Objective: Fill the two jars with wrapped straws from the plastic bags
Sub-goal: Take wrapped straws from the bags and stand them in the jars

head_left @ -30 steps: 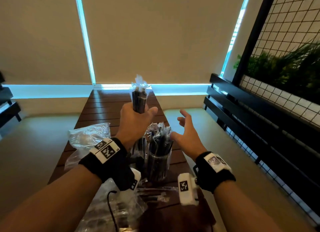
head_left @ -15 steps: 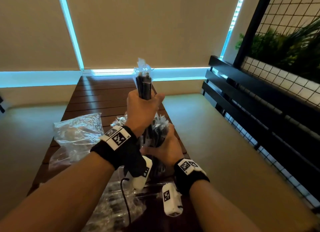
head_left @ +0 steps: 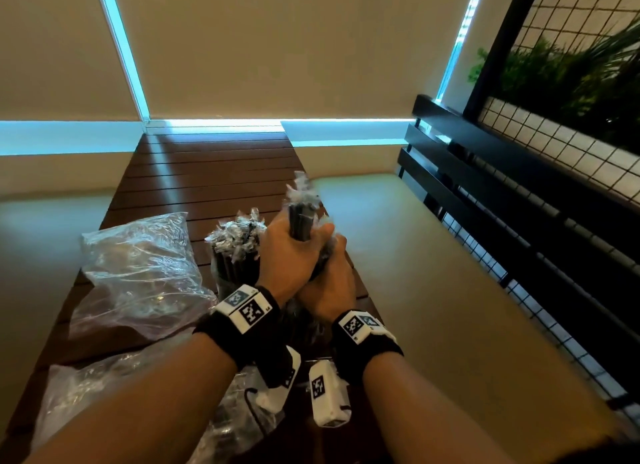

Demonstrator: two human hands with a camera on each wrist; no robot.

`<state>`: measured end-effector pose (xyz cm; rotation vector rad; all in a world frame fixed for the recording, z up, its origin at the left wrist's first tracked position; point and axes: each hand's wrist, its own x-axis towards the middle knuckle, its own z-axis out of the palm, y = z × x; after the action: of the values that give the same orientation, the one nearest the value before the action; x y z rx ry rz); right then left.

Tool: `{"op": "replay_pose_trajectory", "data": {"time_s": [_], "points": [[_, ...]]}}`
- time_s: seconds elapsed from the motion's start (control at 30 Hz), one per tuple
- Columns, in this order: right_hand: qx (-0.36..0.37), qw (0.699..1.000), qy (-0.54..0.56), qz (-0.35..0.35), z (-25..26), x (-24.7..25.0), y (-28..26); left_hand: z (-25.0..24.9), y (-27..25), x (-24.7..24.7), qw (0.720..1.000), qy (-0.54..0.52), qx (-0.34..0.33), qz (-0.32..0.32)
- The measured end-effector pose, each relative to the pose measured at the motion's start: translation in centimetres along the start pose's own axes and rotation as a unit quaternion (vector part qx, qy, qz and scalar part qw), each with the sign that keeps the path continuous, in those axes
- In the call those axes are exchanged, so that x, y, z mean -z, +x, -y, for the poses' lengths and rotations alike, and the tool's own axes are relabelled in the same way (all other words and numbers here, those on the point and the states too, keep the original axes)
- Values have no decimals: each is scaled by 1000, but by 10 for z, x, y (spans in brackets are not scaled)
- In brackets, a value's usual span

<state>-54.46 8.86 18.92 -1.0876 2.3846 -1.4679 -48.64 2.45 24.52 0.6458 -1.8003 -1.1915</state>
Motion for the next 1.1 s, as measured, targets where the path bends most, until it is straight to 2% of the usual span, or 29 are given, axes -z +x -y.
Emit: {"op": "replay_pose_trajectory", "data": {"time_s": [0.13, 0.3, 0.4, 0.53, 0.63, 0.77, 0.97, 1.03, 1.1], "points": [[26, 1000, -11, 3, -1, -5, -1, -13, 0, 7, 993, 80, -81, 38], [9, 999, 27, -18, -5, -6, -3, -43, 17, 25, 983, 55, -172, 9], [6, 999, 23, -35, -4, -7, -6, -60, 33, 28, 951, 100, -290, 35], [-12, 1000, 5, -20, -3, -8, -3, -42, 40, 25, 892, 264, -339, 138], [-13, 1000, 2, -27, -4, -8, -2, -9, 31, 25, 875, 315, -319, 184], [0, 1000, -12, -17, -8, -9, 1, 13, 5, 32, 867, 357, -231, 258], [50, 998, 3, -29, -5, -6, -5, -16, 19, 26, 832, 442, -212, 261], [45, 999, -13, -20, -9, -8, -3, -6, 14, 26, 810, 469, -185, 299], [21, 999, 9, -21, -14, -9, -3, 12, 4, 29, 802, 478, -181, 310]]}}
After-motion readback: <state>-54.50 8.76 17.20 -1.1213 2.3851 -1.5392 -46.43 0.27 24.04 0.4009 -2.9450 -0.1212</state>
